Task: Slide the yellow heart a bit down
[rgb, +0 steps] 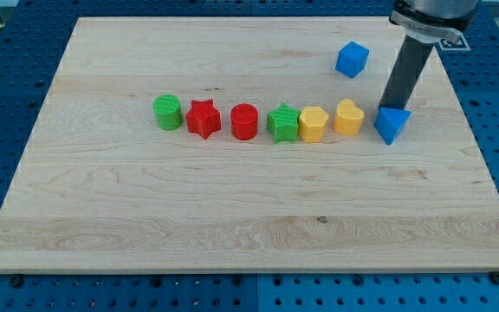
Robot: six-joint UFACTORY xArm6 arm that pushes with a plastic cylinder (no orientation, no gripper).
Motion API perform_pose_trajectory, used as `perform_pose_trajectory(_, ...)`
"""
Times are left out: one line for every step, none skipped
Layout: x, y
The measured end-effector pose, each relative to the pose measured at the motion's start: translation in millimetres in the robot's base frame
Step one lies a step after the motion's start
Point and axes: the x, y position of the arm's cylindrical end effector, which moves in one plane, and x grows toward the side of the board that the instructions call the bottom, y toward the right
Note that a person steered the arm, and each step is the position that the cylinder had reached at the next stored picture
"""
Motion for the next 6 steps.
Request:
perform_pose_trajectory(-28,-14)
perform_pose_trajectory(-39,-48)
perform_pose_trajectory(-33,-64)
perform_pose_trajectory(-20,-65)
perform_pose_trajectory(-15,-69)
perform_pose_trajectory(-14,-74)
